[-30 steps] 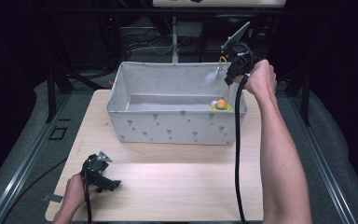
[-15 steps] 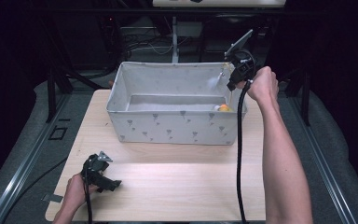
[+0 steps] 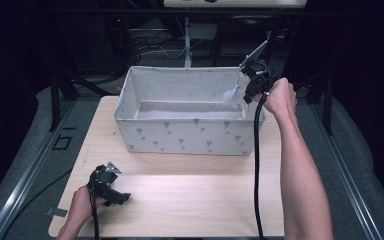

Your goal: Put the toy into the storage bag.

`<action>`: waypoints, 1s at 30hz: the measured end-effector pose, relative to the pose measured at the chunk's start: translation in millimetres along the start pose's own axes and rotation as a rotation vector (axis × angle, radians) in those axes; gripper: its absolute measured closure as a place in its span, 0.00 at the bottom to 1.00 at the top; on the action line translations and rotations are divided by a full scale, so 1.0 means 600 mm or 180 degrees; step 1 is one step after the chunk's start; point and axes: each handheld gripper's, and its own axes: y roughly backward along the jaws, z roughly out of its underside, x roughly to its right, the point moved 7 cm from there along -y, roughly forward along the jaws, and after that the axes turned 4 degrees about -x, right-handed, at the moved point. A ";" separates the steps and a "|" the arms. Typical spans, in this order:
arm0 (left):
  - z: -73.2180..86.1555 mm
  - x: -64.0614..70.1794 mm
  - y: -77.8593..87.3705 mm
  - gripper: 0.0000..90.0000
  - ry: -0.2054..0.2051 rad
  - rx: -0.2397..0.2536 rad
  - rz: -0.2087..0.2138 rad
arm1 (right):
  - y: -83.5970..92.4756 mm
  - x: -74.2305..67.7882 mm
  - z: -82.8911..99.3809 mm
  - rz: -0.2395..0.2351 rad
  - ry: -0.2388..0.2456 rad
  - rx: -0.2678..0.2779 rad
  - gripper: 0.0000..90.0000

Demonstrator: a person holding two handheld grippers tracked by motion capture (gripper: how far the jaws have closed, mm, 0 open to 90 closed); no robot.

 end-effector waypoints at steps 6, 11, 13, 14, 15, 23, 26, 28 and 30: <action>-0.001 0.001 0.001 0.00 -0.0010 -0.0005 -0.0007 | -0.009 0.001 0.006 0.0041 -0.0011 -0.0049 0.98; -0.001 0.001 0.001 0.00 0.0003 0.0004 -0.0006 | -0.024 0.004 0.017 0.0039 -0.0007 -0.0122 0.98; -0.001 0.001 0.001 0.00 0.0003 0.0005 -0.0006 | -0.030 0.005 0.018 0.0040 -0.0012 -0.0103 0.98; -0.001 0.001 0.001 0.00 0.0002 0.0005 -0.0005 | -0.030 0.005 0.018 0.0040 -0.0012 -0.0103 0.98; -0.001 0.001 0.001 0.00 0.0000 0.0002 0.0005 | -0.037 0.006 0.022 0.0019 -0.0033 -0.0130 0.98; 0.000 0.000 0.001 0.00 0.0002 0.0006 0.0004 | -0.061 0.011 0.028 0.0003 -0.0090 -0.0224 0.98; 0.000 0.000 0.001 0.00 0.0006 0.0016 0.0005 | -0.069 0.012 0.030 -0.0007 -0.0115 -0.0250 0.98; 0.000 0.000 0.001 0.00 0.0005 0.0006 0.0009 | -0.075 0.012 0.033 0.0009 -0.0114 -0.0268 0.98; 0.000 0.000 0.001 0.00 0.0001 0.0006 0.0008 | -0.082 0.012 0.036 0.0002 -0.0118 -0.0305 0.98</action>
